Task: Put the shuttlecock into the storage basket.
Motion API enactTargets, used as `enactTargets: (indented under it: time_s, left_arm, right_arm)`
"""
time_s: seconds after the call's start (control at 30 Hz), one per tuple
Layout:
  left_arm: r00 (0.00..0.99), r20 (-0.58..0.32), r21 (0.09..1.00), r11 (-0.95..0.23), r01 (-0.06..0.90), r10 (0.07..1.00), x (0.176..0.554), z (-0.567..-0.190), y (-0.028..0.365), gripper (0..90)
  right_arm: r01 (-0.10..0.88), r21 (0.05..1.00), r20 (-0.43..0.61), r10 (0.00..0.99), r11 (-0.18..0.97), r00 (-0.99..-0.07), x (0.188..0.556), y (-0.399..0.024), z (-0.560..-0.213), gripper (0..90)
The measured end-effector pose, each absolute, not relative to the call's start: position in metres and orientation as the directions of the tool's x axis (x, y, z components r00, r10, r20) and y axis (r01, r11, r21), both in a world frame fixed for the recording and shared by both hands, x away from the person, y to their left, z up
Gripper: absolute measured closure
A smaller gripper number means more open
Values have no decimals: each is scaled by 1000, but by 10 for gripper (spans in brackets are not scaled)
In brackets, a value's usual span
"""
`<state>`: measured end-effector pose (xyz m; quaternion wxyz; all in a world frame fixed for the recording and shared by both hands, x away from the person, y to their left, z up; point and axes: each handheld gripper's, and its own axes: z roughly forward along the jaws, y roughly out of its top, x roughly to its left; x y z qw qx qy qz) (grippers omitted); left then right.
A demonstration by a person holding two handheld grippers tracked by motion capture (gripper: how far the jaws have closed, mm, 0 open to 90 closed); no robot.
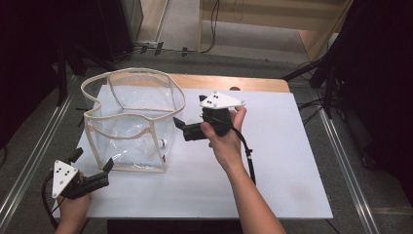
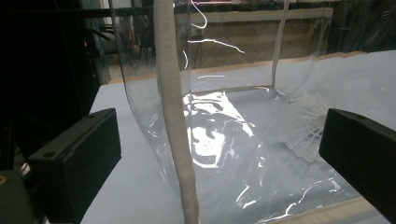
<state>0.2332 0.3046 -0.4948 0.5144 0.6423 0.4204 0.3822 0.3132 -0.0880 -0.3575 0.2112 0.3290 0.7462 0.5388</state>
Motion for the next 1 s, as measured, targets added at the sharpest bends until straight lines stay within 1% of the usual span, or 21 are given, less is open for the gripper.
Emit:
enactTargets:
  time_s: [0.43, 0.8, 1.0]
  left_arm:
    - [357, 62, 982, -121, 144, 932, 233, -495, 304, 0]
    - [356, 64, 982, -122, 143, 932, 233, -495, 304, 0]
    - [356, 64, 982, -122, 145, 932, 233, -495, 304, 0]
  right_arm:
    - [259, 948, 38, 742, 185, -669, 303, -117, -381, 0]
    - [273, 949, 58, 757, 161, -651, 296, -141, -395, 0]
    - [270, 947, 42, 763, 176, -645, 292, -151, -406, 0]
